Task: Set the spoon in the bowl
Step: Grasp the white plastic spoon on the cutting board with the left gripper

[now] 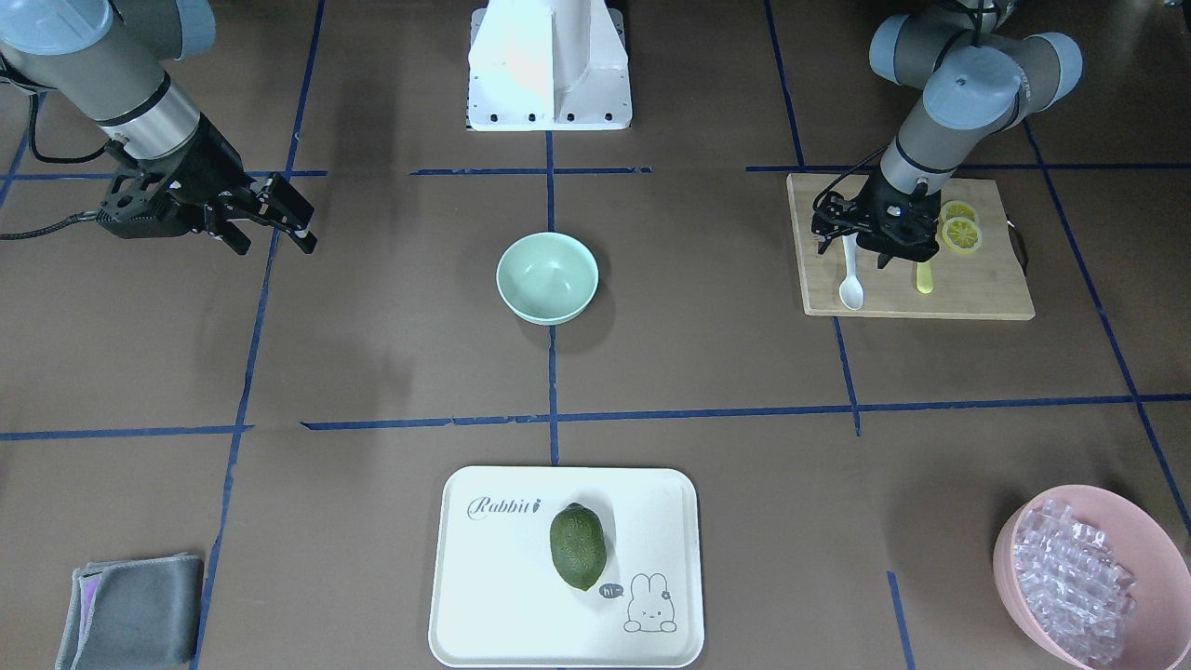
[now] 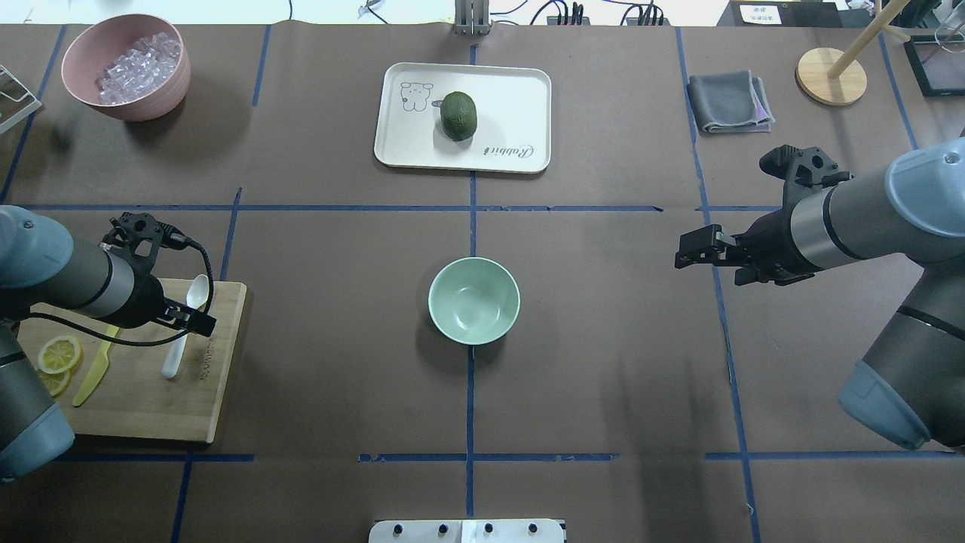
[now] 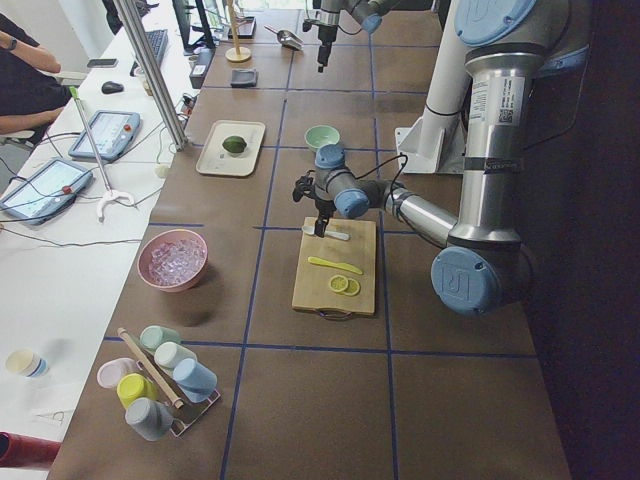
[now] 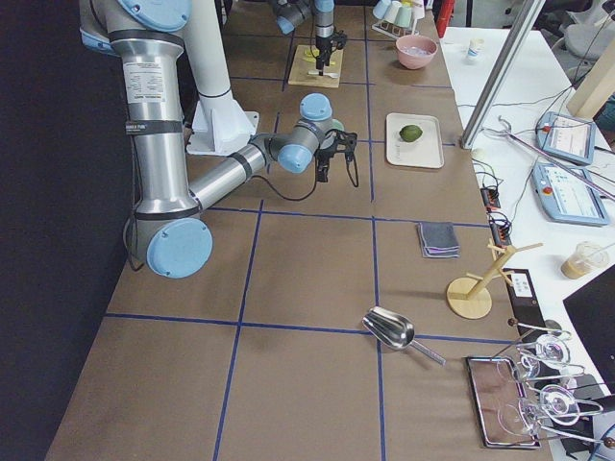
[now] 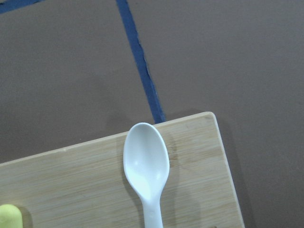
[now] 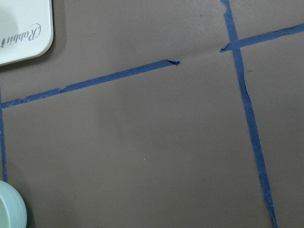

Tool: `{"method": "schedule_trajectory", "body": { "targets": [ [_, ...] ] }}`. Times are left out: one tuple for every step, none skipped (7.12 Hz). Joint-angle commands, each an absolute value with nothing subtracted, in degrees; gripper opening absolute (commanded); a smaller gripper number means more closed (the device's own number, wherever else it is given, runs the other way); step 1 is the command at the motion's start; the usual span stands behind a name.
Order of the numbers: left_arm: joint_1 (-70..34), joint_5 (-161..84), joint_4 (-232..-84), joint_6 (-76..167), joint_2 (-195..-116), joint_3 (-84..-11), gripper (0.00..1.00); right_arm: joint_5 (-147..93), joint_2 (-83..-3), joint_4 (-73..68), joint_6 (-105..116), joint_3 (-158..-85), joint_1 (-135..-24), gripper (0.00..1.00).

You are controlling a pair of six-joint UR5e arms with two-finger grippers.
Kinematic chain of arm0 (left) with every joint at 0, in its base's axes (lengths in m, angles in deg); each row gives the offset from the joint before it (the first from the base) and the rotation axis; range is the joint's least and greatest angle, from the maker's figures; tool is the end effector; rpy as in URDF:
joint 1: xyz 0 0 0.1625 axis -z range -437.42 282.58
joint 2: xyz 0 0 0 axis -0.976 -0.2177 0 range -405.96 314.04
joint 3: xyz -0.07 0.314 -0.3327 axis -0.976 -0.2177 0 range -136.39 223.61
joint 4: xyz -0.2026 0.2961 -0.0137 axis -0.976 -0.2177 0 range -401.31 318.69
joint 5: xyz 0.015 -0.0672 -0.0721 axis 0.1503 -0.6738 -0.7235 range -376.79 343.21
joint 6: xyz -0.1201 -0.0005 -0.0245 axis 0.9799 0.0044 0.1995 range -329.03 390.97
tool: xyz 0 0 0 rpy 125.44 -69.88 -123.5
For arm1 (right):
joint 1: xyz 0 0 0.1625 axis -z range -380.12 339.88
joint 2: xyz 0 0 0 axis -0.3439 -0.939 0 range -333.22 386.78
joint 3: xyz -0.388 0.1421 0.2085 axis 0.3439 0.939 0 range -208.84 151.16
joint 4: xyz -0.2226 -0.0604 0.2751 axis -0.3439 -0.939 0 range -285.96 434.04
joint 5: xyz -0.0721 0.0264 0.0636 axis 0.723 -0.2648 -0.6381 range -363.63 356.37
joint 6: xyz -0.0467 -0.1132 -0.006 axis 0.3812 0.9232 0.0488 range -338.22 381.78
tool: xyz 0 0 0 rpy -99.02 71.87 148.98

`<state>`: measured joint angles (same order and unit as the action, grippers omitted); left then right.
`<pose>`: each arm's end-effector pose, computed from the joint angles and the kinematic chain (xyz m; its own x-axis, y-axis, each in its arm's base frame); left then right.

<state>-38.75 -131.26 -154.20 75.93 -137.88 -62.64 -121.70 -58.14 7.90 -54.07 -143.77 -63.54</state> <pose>0.3238 -0.3649 0.5398 0.6681 0.2902 -0.6851 -0.1647 0.9556 0.2441 -0.2936 -0.3819 0.4400 0.4959 0.1725 0.8511 -0.2160 0.9738 -0.0715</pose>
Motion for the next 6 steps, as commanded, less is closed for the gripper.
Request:
{"method": "schedule_trajectory", "body": {
  "targets": [
    [-38.84,-131.32,-154.07,76.06,-138.16,-61.33,0.82,-121.5,-58.04,7.94,-54.06,-143.45,-63.45,1.0],
    [-38.84,-131.32,-154.07,76.06,-138.16,-61.33,0.69,-121.5,-57.95,7.94,-54.06,-143.53,-63.45,1.0],
    [-38.84,-131.32,-154.07,76.15,-138.16,-61.33,0.48,-121.5,-57.95,7.94,-54.06,-143.54,-63.45,1.0],
    [-38.75,-131.4,-154.07,76.15,-138.07,-61.33,0.3,-121.5,-58.13,7.94,-54.06,-143.45,-63.45,1.0],
    [-38.84,-131.49,-154.07,76.41,-138.07,-61.33,0.09,-121.5,-58.04,7.94,-54.06,-143.45,-63.45,1.0],
    [-38.84,-131.41,-154.07,76.58,-137.98,-61.33,0.04,-121.5,-58.13,7.86,-54.06,-143.36,-63.45,1.0]
  ]
}}
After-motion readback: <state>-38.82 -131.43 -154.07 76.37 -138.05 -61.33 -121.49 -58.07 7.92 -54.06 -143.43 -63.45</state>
